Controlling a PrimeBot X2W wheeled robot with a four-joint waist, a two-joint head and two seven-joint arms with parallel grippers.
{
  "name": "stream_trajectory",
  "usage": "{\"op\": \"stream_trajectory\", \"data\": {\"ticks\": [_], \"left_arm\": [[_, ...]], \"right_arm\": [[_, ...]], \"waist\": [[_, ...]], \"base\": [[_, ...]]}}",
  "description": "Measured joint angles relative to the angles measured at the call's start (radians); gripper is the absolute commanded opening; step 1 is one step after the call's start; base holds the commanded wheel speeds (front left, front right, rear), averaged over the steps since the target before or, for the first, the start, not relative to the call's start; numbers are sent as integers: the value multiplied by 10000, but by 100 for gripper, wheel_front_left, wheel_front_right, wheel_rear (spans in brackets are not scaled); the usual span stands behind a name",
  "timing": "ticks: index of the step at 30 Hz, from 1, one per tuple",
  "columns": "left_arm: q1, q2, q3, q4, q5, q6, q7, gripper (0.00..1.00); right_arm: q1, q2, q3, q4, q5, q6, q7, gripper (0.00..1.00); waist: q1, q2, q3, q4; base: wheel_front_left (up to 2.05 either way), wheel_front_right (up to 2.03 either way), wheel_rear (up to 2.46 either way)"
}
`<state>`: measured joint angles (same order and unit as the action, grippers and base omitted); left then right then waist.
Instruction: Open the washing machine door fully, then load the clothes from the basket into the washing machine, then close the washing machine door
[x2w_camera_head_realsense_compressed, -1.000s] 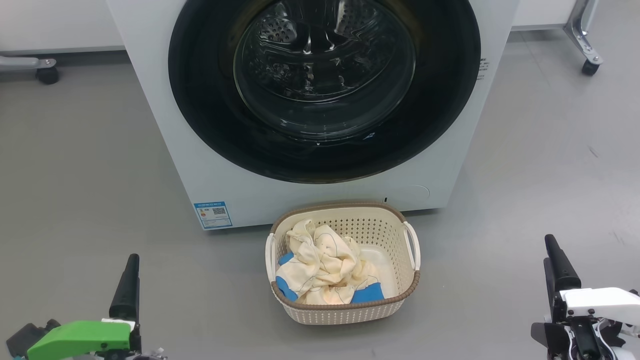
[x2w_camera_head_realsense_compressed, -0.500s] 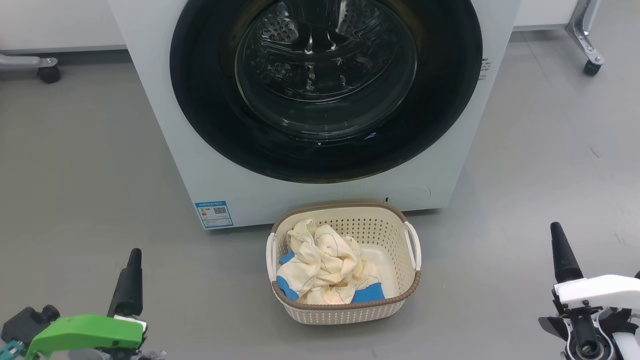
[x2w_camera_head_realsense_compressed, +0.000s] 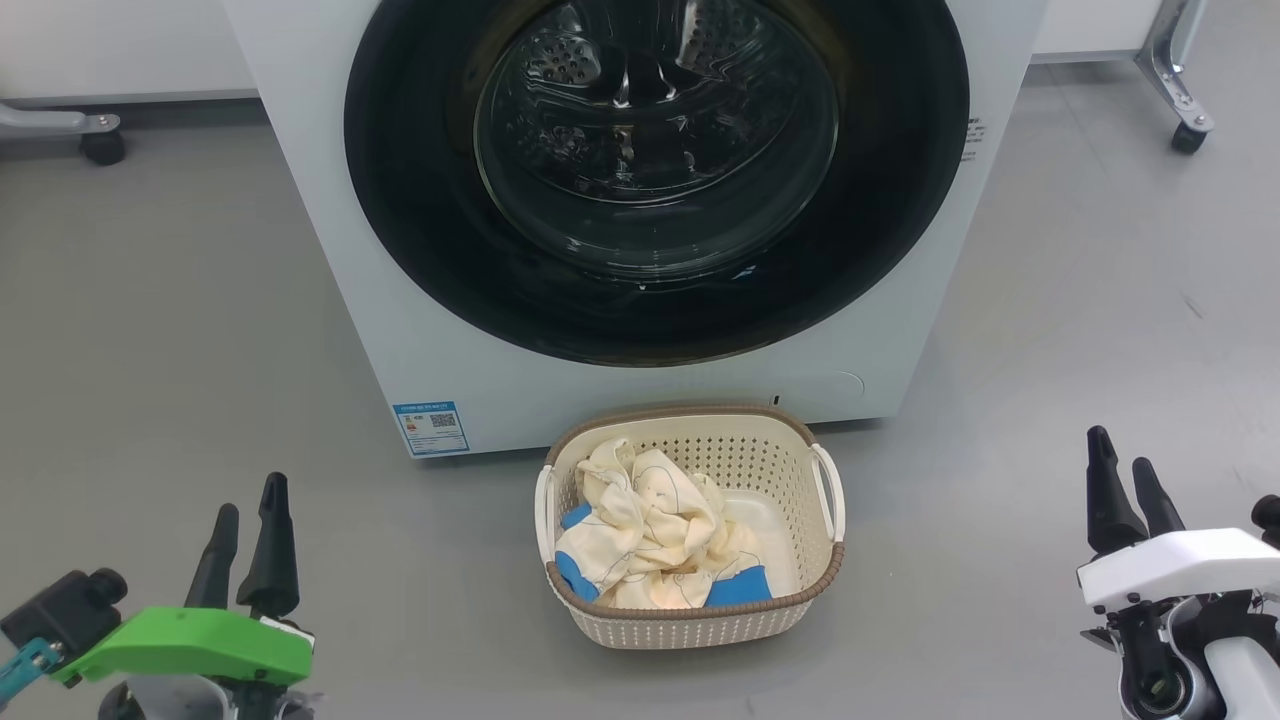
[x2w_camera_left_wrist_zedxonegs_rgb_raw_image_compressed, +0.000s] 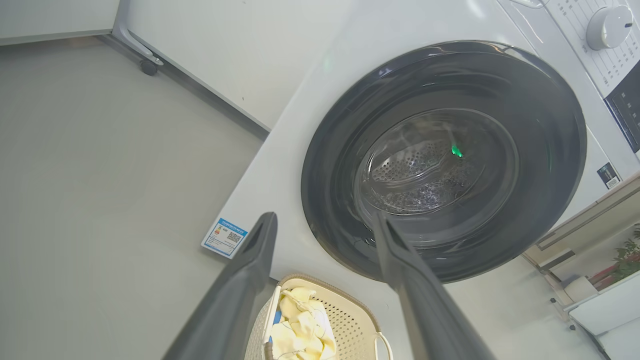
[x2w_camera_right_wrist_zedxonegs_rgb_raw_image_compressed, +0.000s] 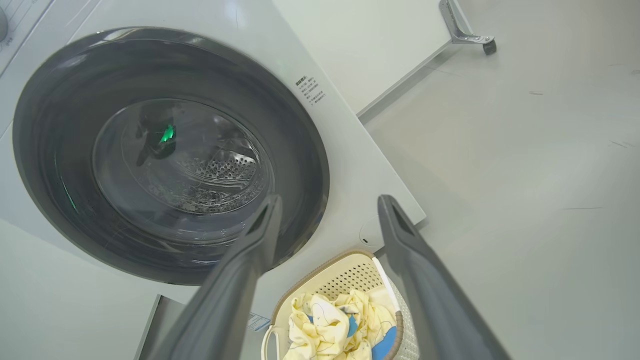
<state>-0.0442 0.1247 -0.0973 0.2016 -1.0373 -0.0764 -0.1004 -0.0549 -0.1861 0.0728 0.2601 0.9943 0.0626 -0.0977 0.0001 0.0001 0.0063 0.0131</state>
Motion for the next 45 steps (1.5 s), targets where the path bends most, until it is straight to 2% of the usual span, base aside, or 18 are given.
{"op": "stream_trajectory", "data": {"ticks": [4,10,19,45], "left_arm": [[-5,90,-69,-167,926,117,-155,100],[-4,173,-320,-276,2313,447,-347,100],[-2,165,-633,-426,3875,667,-652,100],[22,123,-1058,-188,7217,1156,-1448,100]], "right_arm": [[-2,-100,196,0,-752,-148,-125,100],[-47,-345,660,81,-2113,-577,-326,100],[-205,-437,1137,230,-3532,-918,-637,100],[-479,-658,2107,372,-6790,-1526,-1465,100]], "waist": [[0,0,1,10],[0,0,-14,31],[-1,0,-51,61],[-1,0,-107,67]], "base": [[0,0,0],[0,0,0],[0,0,0],[0,0,0]]}}
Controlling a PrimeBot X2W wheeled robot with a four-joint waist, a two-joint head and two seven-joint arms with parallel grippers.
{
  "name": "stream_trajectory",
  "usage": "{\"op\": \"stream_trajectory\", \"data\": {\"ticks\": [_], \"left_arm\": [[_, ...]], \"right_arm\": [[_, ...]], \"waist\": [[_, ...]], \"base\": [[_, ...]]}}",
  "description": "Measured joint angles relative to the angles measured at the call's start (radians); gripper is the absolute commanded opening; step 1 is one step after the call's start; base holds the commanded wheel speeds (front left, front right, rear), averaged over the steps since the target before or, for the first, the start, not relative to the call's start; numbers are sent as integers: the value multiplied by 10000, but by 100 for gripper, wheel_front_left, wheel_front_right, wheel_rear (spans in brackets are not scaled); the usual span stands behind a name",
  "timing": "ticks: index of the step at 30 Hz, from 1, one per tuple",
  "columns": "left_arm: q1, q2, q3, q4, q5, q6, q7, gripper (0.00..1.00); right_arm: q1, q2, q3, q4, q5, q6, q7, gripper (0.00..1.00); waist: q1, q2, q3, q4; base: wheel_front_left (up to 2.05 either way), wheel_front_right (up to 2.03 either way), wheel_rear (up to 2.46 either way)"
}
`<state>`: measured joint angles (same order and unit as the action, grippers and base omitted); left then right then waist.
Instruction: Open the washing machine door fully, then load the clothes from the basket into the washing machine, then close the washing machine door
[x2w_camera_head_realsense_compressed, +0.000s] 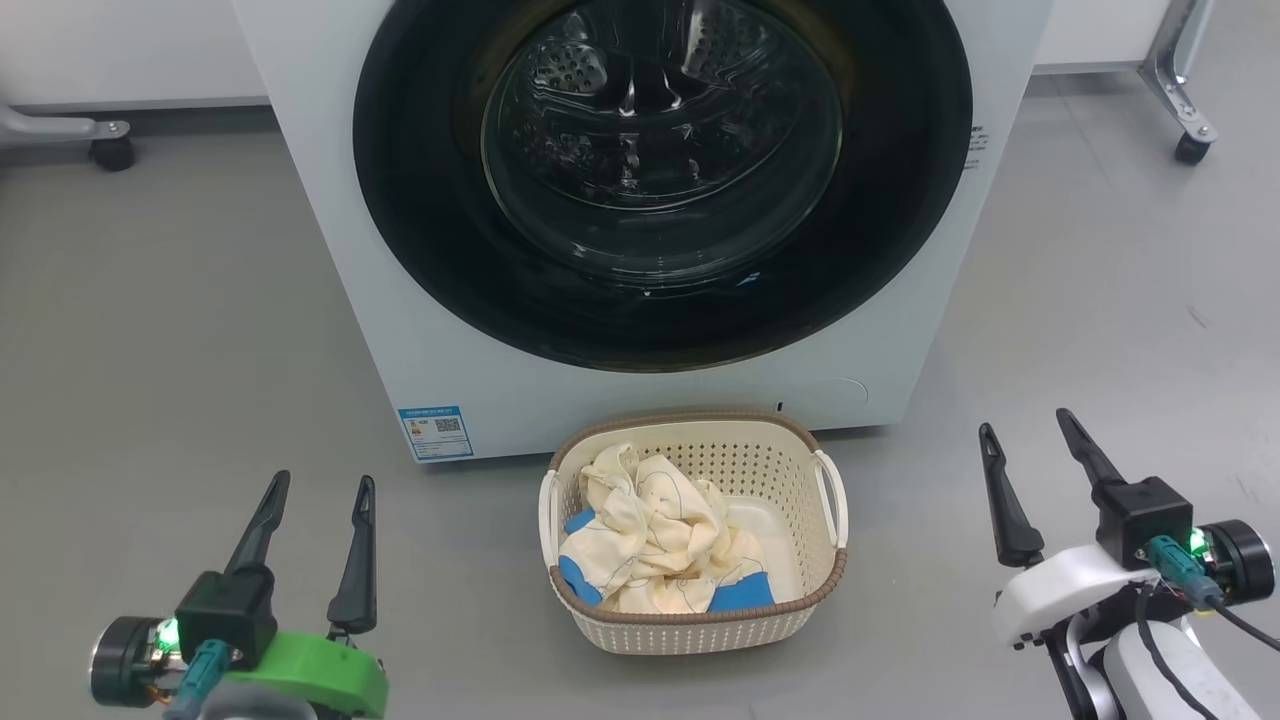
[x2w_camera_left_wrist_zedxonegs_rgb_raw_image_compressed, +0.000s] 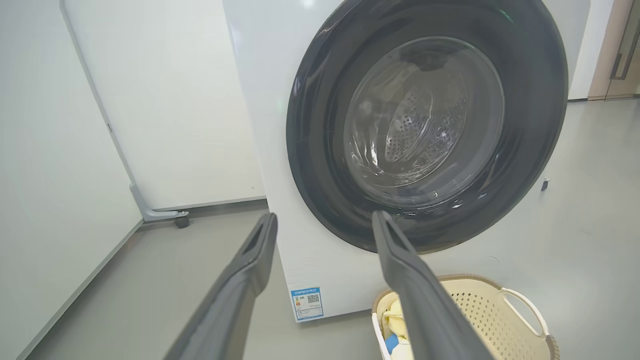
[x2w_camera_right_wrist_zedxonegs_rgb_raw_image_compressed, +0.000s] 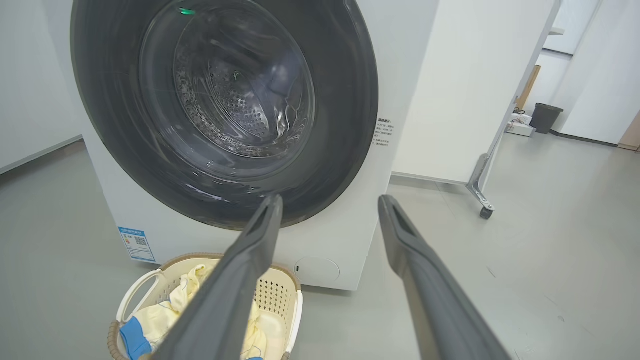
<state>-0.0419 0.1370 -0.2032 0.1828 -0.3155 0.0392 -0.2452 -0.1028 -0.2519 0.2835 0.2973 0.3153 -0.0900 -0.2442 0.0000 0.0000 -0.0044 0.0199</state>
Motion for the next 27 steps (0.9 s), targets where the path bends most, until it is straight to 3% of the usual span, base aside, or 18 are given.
{"op": "stream_trajectory", "data": {"ticks": [27], "left_arm": [[-1,-290,378,364,190,84,-69,100]], "right_arm": [[35,349,-575,-69,96,-113,-35,100]], "waist": [[0,0,-40,-30]], "base": [[0,0,0]]}}
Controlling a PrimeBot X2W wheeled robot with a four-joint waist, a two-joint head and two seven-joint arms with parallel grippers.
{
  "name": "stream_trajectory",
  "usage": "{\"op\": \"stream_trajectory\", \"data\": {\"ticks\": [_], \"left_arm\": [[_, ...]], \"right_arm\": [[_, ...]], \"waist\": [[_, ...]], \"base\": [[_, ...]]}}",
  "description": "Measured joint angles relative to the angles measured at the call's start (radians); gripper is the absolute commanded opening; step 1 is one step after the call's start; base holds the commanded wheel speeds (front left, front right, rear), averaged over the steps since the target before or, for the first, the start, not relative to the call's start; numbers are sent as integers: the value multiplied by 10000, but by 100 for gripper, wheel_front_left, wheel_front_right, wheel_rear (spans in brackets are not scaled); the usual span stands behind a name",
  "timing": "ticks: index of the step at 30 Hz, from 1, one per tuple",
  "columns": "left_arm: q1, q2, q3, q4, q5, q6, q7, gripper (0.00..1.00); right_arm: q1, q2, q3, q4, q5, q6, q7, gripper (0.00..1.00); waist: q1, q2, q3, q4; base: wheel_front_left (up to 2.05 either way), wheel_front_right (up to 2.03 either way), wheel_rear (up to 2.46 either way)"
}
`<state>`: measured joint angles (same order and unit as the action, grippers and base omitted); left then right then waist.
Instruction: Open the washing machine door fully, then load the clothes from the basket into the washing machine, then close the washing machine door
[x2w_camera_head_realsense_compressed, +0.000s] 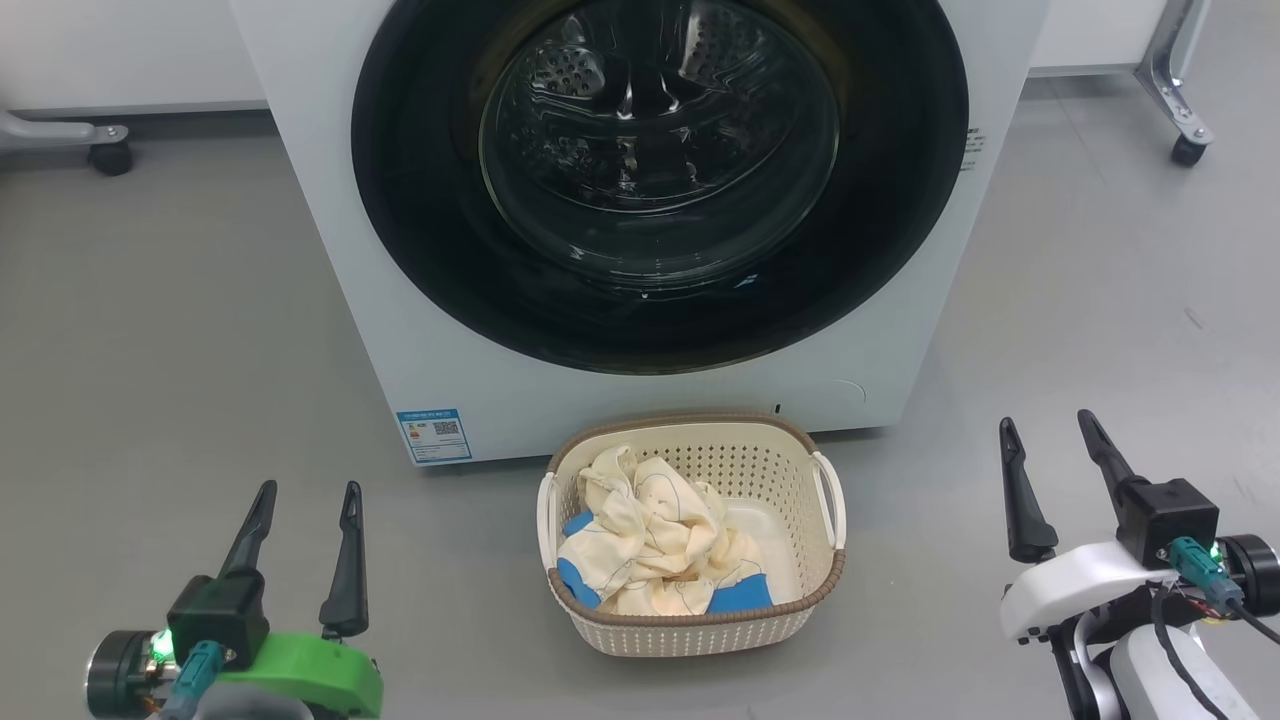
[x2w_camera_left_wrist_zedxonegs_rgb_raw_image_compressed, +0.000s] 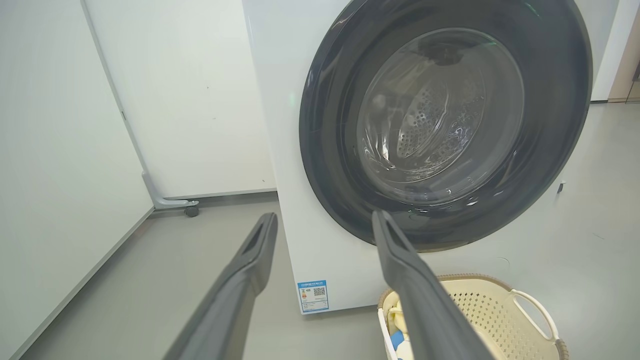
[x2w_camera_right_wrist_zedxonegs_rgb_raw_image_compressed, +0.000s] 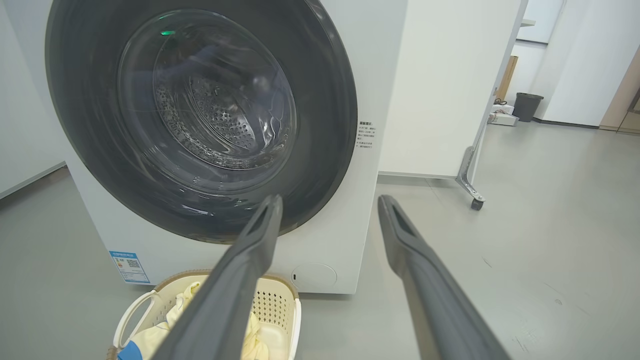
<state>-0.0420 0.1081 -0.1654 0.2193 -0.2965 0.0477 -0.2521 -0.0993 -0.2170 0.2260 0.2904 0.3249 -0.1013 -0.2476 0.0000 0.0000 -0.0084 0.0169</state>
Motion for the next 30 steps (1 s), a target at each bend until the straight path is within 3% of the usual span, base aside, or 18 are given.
{"op": "stream_trajectory", "data": {"ticks": [30], "left_arm": [[-7,-73,176,341,257,15,0,100]], "right_arm": [[93,132,-107,-205,-94,-67,0,100]], "waist": [[0,0,-7,-67]], "base": [[1,5,-6]]}}
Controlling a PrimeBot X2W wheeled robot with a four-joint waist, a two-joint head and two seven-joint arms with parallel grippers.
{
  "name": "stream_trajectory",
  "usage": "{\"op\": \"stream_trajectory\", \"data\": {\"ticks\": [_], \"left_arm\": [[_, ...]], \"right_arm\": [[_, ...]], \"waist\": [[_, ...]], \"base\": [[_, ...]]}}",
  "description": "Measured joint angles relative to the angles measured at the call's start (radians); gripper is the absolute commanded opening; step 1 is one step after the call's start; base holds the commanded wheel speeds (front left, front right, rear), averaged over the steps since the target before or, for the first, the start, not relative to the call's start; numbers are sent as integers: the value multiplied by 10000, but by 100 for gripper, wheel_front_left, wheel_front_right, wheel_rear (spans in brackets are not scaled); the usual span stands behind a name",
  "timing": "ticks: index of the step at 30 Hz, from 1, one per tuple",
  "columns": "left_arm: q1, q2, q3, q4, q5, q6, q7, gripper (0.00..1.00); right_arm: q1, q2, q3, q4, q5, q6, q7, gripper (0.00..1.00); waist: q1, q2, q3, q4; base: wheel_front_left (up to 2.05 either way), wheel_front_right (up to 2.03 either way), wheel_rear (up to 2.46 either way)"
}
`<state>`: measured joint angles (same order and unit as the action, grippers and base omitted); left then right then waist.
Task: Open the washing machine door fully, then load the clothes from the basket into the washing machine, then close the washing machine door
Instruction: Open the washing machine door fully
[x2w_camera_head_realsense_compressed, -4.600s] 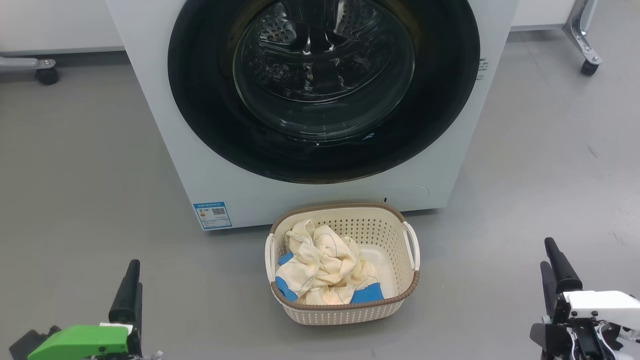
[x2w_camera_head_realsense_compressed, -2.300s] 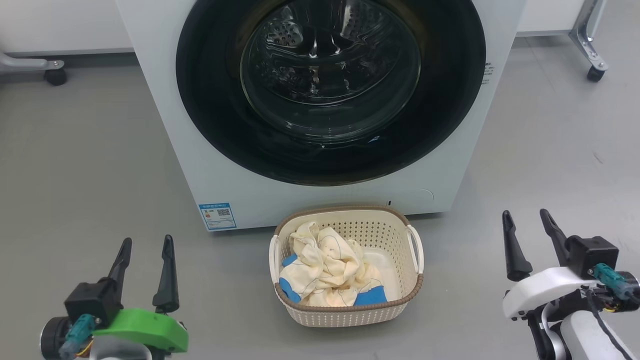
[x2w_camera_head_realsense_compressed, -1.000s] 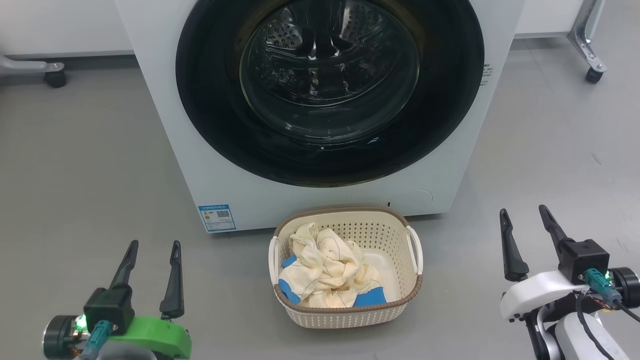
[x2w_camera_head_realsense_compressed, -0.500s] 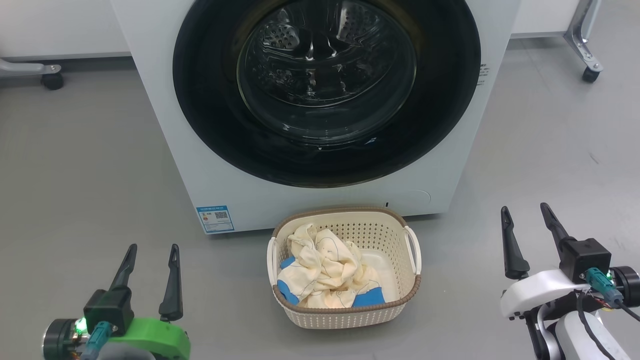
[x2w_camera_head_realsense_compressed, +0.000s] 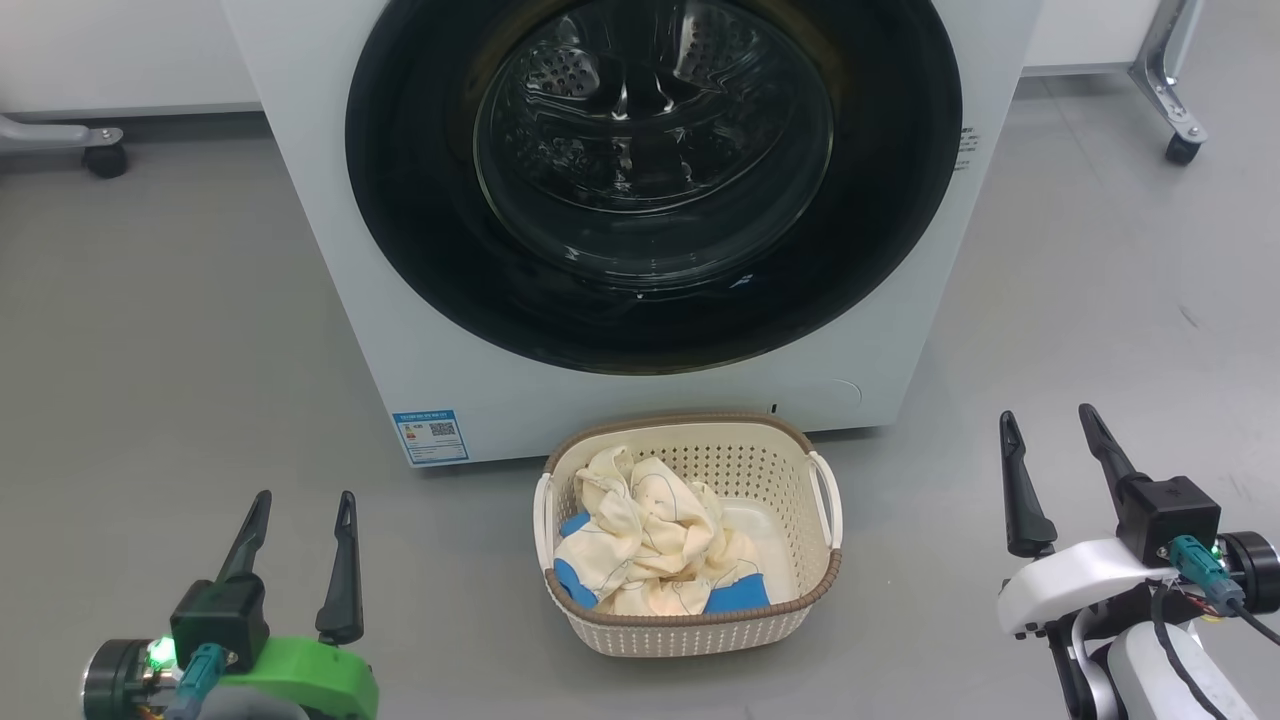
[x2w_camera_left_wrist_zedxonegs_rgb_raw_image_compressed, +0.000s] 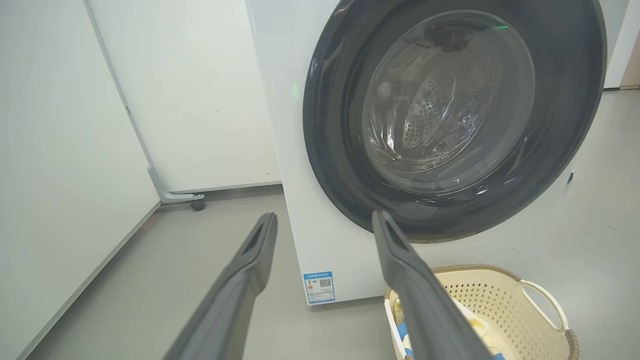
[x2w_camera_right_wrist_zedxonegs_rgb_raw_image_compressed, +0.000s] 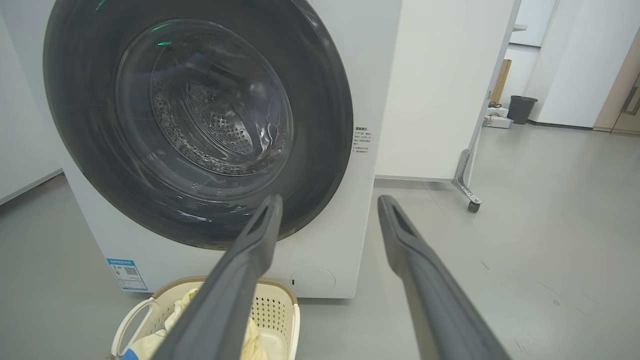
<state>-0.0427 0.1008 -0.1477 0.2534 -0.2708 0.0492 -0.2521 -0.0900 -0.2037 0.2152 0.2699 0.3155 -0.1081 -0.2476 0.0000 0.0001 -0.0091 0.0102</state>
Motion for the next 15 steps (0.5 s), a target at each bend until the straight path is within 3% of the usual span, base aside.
{"op": "stream_trajectory", "data": {"ticks": [15], "left_arm": [[-16,0,42,19,111,-2,0,100]], "right_arm": [[7,81,-61,-54,-10,2,0,100]], "waist": [[0,0,70,-38]], "base": [[39,43,-82]]}}
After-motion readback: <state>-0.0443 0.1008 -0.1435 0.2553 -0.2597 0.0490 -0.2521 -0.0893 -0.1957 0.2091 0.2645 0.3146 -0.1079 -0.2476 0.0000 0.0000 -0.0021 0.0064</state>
